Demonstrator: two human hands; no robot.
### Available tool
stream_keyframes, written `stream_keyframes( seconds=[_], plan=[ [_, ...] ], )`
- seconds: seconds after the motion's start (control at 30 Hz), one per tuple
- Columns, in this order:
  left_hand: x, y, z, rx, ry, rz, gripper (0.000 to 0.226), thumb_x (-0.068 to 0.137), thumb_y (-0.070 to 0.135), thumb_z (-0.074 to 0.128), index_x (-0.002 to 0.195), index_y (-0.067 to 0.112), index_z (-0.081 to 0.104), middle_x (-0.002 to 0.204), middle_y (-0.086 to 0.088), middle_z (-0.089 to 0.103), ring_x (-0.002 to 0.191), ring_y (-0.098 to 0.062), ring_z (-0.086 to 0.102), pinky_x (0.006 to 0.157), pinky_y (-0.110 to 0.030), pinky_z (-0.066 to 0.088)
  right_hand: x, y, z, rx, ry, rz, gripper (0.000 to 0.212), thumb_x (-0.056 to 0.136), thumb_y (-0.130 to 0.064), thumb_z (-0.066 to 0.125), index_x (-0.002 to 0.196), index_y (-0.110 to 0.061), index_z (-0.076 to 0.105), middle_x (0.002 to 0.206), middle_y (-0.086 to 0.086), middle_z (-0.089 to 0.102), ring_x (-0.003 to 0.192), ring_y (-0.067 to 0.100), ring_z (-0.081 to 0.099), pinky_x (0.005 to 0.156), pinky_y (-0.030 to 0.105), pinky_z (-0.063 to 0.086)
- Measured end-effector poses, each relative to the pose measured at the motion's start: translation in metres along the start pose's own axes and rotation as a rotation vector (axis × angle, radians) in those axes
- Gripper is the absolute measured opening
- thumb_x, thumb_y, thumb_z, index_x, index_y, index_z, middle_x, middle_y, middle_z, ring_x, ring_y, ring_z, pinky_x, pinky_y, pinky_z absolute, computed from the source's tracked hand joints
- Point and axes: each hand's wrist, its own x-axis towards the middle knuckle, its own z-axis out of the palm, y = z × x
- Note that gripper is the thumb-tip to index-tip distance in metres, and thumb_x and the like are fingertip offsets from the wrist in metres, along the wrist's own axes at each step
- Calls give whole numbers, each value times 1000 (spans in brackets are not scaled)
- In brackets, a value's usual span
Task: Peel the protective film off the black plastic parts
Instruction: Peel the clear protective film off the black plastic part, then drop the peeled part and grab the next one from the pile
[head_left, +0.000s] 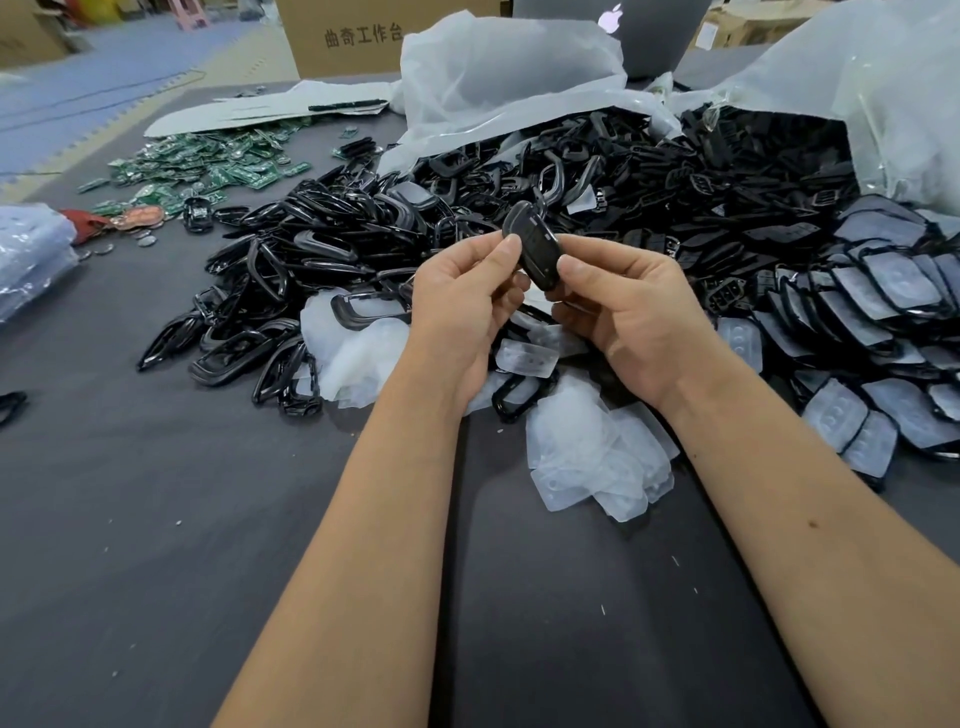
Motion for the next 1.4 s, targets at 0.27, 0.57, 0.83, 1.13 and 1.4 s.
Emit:
stream_keyframes(
  seconds=[0.27, 0.57, 0.83, 1.13, 1.4],
  plan=[
    [-6, 2, 4, 27, -37, 4, 14, 104, 7, 57, 101, 4, 70, 93, -8, 74, 81, -14, 68, 72, -22, 57, 0, 5, -3, -92, 55, -118, 26, 87, 6, 76, 106, -11, 77, 78, 0, 75, 76, 13, 70, 75, 26, 56],
    [-7, 5, 3, 78, -58, 7, 15, 104, 5, 55, 99, 2, 69, 92, -10, 73, 81, -17, 67, 78, -28, 60, 0, 3, -2, -47, -23, -74, 26, 91, 10, 66, 106, -9, 75, 78, -1, 75, 75, 13, 70, 76, 27, 58],
    [-11, 6, 3, 140, -135, 48, 14, 104, 4, 54, 102, 3, 68, 87, -7, 72, 78, -14, 67, 71, -25, 57, -3, -1, -5, 87, -69, 0, 25, 89, 3, 64, 113, 3, 72, 107, 18, 76, 103, 32, 69, 99, 41, 54],
    [-16, 17, 19, 349, -165, 207, 15, 101, 3, 60, 92, 13, 67, 79, 0, 72, 72, -11, 65, 72, -31, 57, -17, -34, -22, -320, -50, -136, 31, 89, 11, 69, 107, -13, 79, 97, 7, 80, 93, 21, 73, 87, 31, 59],
    [-21, -3, 112, 998, -311, 748, 11, 85, 0, 71, 89, 10, 71, 83, 0, 66, 80, -22, 63, 74, -42, 52, -43, -111, -76, -964, 297, -295, 57, 79, 13, 44, 103, -24, 80, 93, -8, 79, 91, 3, 75, 90, 26, 59]
  ],
)
